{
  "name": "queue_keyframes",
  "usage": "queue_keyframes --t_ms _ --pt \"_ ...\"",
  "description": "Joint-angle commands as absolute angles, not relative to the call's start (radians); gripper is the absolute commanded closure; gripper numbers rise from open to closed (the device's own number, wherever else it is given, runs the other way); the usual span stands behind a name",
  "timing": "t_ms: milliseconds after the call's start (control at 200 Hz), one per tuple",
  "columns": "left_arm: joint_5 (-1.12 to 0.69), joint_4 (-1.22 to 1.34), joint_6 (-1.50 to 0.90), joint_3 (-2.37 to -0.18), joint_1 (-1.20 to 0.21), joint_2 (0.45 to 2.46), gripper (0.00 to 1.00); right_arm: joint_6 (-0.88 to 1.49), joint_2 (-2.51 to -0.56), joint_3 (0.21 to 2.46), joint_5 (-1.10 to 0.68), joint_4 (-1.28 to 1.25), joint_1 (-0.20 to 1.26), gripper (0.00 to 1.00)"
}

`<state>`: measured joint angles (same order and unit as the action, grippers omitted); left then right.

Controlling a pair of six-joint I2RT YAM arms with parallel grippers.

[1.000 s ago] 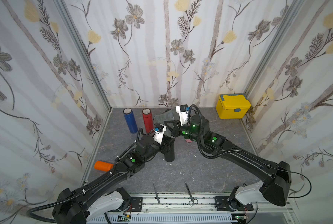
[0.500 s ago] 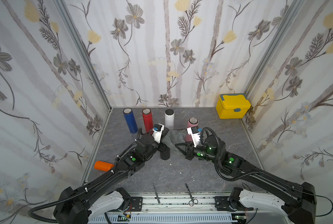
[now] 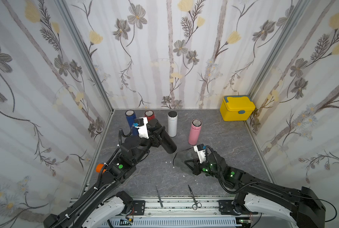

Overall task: Wipe the surface of the thermos
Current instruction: Wipe the dirt from the surface of the thermos.

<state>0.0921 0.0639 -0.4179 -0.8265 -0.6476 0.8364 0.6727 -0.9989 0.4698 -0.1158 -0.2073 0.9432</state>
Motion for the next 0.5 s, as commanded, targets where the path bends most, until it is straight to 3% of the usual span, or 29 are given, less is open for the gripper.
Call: queue_keyframes --t_ms 0,210,495 --pt "0.045 0.12 -0.562 -0.822 -0.638 0.796 1.0 0.651 -1.045 0.446 -0.117 -0.518 0.953 1.0" --pt "-0.03 0.234 -0.672 -0.744 -0.63 0.778 1.0 0.563 -1.094 0.432 -0.11 -0.822 0.97 1.0" --pt "0.093 0.185 -0.611 -0.695 -0.628 0.81 1.0 0.549 -0.928 0.41 -0.093 -0.709 0.997 1.0"
